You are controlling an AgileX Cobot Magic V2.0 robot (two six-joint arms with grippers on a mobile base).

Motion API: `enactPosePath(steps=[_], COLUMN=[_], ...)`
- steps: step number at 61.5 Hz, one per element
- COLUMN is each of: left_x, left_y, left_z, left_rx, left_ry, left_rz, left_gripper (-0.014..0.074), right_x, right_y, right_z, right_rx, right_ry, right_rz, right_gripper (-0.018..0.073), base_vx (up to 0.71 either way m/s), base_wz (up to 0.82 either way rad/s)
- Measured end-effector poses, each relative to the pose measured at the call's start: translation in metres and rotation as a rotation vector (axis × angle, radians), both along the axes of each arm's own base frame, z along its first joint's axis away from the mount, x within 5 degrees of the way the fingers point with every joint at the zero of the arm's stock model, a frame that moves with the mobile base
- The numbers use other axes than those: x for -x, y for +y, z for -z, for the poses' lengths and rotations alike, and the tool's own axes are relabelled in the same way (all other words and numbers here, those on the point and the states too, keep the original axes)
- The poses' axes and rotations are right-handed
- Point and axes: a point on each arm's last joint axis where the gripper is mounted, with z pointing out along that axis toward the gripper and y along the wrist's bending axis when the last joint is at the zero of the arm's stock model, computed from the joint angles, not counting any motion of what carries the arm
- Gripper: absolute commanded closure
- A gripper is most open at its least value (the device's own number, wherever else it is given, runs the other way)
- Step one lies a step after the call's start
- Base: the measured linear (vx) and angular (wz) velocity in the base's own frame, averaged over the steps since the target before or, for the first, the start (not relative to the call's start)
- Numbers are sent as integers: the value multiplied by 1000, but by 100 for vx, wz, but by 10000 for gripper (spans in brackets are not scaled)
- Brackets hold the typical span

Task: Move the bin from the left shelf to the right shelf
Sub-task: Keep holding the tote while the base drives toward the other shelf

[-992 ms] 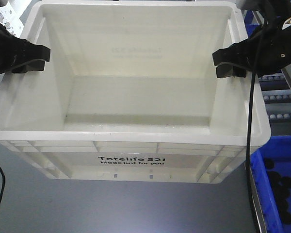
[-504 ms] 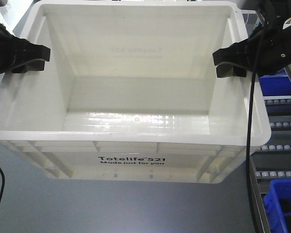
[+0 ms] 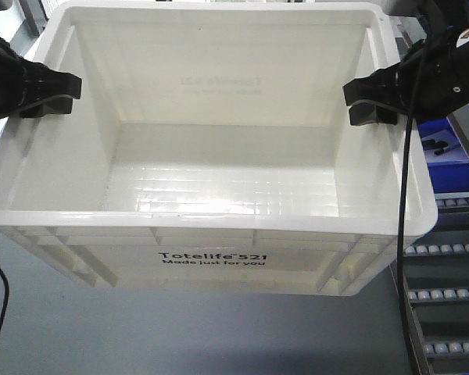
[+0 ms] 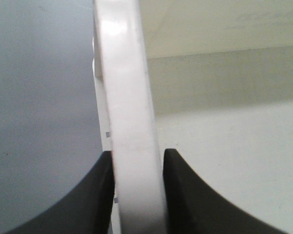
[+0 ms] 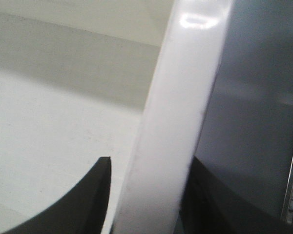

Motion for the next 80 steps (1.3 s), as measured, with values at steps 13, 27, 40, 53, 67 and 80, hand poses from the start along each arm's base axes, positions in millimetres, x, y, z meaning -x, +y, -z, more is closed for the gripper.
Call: enactPosePath(steps=[13,27,40,53,67,80], left_x=[0,0,0,0,-1,-1], left_y=[0,0,0,0,0,0], left_z=[0,0,0,0,0,0], left_rx=[0,0,0,1,3,3], left_ry=[0,-1,-1,-3,-7,-7], left_rz=[0,0,0,-1,-2,-2], left_gripper=[601,601,601,601,601,601], right_x=[0,0,0,0,0,0], right_y=[0,0,0,0,0,0], right_z=[0,0,0,0,0,0], right_rx=[0,-1,-1,2,6,5], right_ry=[-1,-1,-1,-1,-2,-3], right_rz=[0,1,1,1,1,1], right_gripper=[564,564,564,564,564,564], base_vx=[48,47,46,44,38,30], base_wz=[0,-1,-2,5,30,57])
